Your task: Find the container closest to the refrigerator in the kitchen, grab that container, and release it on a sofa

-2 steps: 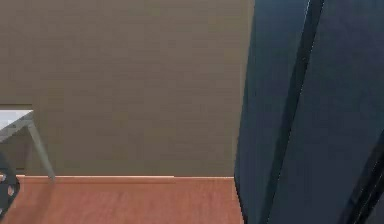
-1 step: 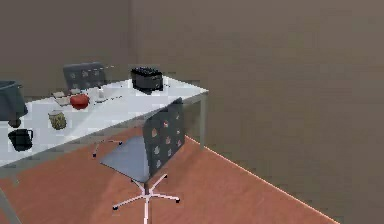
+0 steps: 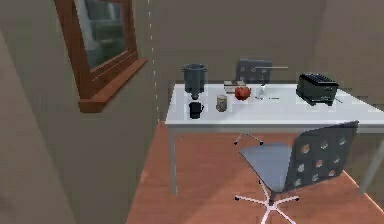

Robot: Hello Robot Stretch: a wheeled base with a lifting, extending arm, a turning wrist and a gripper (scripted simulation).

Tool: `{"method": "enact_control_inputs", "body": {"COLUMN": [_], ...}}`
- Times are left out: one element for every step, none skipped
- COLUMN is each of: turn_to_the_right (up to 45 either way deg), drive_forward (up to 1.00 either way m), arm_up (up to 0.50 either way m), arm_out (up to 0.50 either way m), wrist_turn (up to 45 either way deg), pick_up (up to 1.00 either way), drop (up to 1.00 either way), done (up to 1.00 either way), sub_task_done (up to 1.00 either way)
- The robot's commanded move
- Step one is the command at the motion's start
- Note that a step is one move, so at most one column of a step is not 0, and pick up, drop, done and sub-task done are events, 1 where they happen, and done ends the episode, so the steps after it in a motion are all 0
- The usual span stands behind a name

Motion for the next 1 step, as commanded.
{"method": "enact_control_inputs", "body": {"turn_to_the_right": [-45.0], "drive_forward": [0.00], "arm_up": [0.00], "arm_out": [0.00], "wrist_turn": [0.0], "pick_up": [0.00], "drop": [0.00], "done": [0.00], "sub_task_done": [0.00]}}
